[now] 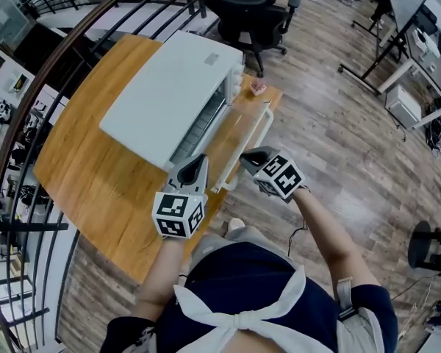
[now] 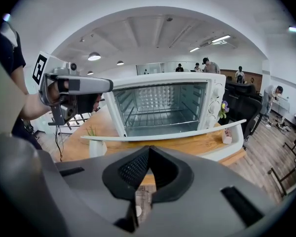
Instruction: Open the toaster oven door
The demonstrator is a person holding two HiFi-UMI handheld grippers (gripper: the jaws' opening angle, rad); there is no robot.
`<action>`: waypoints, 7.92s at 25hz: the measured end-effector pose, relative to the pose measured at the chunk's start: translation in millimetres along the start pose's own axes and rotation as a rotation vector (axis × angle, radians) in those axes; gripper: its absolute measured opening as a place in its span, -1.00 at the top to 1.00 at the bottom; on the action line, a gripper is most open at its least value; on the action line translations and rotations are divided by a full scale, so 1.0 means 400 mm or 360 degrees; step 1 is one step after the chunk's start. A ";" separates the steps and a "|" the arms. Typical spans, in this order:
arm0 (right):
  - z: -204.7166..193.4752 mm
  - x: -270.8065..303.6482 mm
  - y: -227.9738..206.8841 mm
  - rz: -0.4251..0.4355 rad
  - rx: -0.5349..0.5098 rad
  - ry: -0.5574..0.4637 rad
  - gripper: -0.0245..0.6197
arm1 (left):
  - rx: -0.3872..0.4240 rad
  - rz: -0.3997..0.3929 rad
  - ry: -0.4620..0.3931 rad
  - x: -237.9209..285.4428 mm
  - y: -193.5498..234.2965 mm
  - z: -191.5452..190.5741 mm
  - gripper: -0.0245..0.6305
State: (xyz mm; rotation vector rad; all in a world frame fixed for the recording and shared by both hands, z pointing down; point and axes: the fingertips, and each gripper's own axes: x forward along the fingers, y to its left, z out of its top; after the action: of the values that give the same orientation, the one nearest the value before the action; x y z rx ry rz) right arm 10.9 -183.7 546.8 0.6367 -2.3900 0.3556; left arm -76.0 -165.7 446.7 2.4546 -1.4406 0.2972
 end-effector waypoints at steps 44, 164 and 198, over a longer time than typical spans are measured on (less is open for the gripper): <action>-0.138 0.025 -0.014 -0.0063 0.0129 0.0091 0.90 | -0.0004 -0.0046 0.0062 0.029 -0.021 -0.031 0.85; -0.506 0.234 -0.053 0.0027 0.0041 0.0594 0.90 | 0.0046 -0.0001 0.0261 0.038 -0.026 -0.108 0.85; -0.346 0.040 -0.091 -0.0508 0.0525 0.0196 0.90 | 0.0032 -0.0245 0.0233 -0.005 -0.087 -0.088 0.85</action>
State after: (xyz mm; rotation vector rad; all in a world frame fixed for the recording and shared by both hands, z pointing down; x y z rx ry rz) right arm 89.3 -165.2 666.0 1.0958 -2.0845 0.6342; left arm -47.6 -136.1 474.4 2.4850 -1.1881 0.4495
